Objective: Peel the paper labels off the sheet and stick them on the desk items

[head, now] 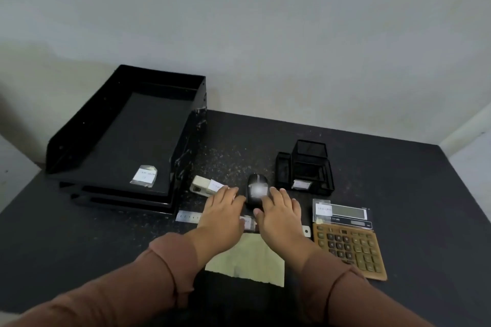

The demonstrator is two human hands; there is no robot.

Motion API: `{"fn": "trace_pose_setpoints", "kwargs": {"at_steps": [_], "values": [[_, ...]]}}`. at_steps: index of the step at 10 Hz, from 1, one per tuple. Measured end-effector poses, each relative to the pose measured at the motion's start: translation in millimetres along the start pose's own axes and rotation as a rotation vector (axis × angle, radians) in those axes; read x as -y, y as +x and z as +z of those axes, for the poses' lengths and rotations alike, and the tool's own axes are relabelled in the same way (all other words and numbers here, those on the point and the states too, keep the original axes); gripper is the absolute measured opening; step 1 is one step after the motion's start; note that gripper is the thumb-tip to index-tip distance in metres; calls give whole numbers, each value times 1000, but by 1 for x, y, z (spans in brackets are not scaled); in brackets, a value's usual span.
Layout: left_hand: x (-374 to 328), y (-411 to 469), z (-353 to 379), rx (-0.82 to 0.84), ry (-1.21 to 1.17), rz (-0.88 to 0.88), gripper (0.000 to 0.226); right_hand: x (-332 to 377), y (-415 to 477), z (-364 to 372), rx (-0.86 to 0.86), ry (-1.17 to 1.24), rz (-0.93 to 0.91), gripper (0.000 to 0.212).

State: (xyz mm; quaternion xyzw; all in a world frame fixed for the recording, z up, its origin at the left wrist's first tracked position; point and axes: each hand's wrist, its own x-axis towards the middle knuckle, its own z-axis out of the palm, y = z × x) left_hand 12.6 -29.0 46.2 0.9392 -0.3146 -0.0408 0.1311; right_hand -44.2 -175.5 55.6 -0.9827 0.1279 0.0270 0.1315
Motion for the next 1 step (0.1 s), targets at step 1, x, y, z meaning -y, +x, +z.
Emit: {"fn": "trace_pose_setpoints", "kwargs": {"at_steps": [1], "values": [[-5,12,-12,-15,28,-7,54,0,9,-10,-13,-16,41,50]]}}
